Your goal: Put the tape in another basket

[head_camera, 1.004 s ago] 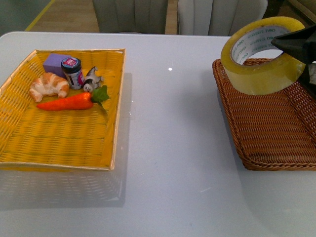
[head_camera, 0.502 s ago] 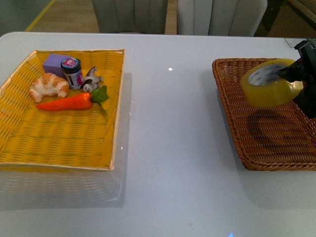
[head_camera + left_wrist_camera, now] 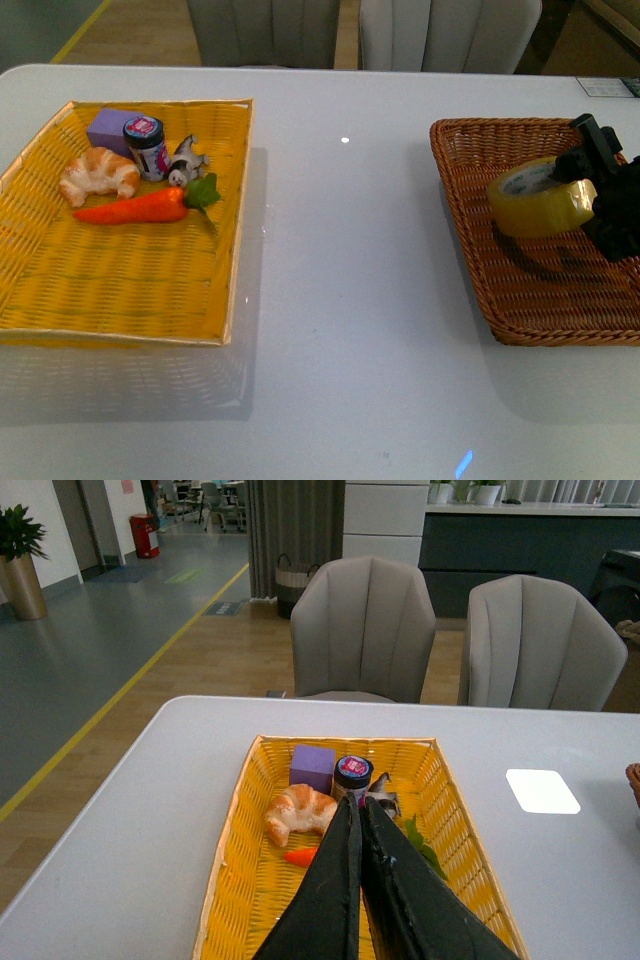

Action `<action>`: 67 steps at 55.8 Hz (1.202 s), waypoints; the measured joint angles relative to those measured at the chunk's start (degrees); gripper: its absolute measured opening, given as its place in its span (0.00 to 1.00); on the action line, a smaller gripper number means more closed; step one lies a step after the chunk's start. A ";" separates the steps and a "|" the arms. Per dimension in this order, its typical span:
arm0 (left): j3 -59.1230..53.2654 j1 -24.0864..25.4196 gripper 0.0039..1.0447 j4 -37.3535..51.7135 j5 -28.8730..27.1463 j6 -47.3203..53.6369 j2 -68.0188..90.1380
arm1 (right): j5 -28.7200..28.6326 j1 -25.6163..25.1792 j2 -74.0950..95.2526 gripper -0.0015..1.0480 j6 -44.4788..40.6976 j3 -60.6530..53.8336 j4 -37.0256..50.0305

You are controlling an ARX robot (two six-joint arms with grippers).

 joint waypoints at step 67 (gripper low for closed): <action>0.02 0.04 0.01 -17.00 -0.02 0.00 -16.13 | 0.52 0.90 -66.07 0.02 -52.00 -50.34 17.84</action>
